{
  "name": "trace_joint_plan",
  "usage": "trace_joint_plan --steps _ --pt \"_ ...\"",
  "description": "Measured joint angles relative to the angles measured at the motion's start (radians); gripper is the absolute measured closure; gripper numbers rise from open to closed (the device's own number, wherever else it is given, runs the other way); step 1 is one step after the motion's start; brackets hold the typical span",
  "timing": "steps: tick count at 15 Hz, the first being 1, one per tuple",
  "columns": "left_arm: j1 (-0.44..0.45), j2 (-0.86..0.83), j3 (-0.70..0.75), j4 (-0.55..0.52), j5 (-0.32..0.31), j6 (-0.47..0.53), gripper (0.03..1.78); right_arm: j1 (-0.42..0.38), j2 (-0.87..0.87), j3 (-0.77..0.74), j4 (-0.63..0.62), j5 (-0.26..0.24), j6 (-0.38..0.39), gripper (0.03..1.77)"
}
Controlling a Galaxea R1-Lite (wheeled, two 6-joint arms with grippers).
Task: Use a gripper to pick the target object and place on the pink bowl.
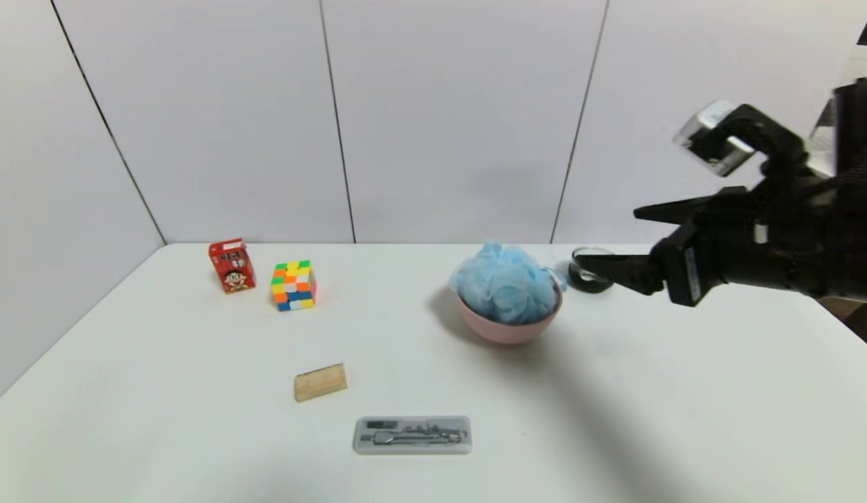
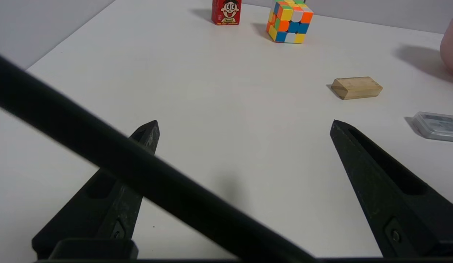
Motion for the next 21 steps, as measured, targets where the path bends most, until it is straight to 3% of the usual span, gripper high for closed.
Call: trace_joint_plan --steps 3,8,12,15,21 --pt "0.000 0.000 0.000 0.000 0.000 0.000 0.12 -0.087 -0.205 0.138 0.011 0.006 0.014 0.12" --pt "0.000 0.000 0.000 0.000 0.000 0.000 0.12 -0.314 -0.543 0.361 0.053 0.007 0.063 0.11" --pt "0.000 0.000 0.000 0.000 -0.001 0.000 0.12 -0.472 -0.772 0.559 0.010 0.004 0.086 0.11" --pt "0.000 0.000 0.000 0.000 0.000 0.000 0.12 -0.505 -0.939 0.697 -0.064 0.003 0.111 0.11" --pt "0.000 0.000 0.000 0.000 0.000 0.000 0.12 -0.408 -1.156 0.886 -0.157 0.000 0.141 0.11"
